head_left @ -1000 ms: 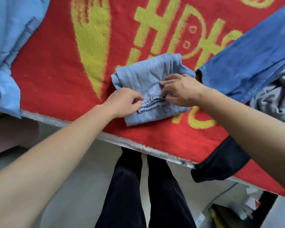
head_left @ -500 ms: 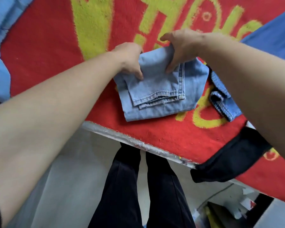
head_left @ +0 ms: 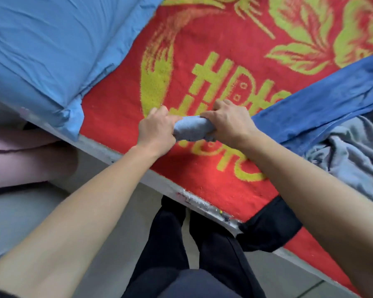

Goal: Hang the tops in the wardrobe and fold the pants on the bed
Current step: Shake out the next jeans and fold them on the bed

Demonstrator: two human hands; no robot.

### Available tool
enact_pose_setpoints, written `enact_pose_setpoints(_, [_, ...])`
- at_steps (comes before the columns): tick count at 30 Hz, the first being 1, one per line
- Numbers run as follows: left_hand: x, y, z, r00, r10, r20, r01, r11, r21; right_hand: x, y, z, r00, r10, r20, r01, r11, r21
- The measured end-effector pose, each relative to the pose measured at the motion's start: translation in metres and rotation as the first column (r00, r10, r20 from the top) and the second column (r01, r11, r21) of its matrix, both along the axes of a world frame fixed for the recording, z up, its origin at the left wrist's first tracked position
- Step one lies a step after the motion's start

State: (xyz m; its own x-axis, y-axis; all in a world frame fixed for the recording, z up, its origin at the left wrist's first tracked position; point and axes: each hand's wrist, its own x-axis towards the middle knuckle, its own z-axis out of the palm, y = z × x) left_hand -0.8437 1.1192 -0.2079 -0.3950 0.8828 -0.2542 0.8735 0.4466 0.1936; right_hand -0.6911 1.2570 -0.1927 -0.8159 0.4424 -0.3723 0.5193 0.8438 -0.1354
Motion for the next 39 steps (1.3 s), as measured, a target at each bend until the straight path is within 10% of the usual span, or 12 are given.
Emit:
enact_pose_setpoints(14, [-0.008,-0.189,0.278,0.857,0.327,-0.398,-0.224,0.932,0.284,-0.053,-0.143,0.255,0.855,0.285,-0.433,-0.248,0.958,0.141])
enact_pose_setpoints(23, [0.025,-0.44,0.379,0.727,0.555,-0.405,-0.386,0.818,0.427,-0.069,-0.371,0.361,0.642,0.564,-0.52,-0.415,0.825,0.383])
enact_pose_setpoints(39, [0.119,-0.894,0.605,0.031,0.745,-0.667,-0.422,0.615,0.666,-0.075,-0.819,0.605,-0.088,0.831,-0.549,-0.454,0.457,0.765])
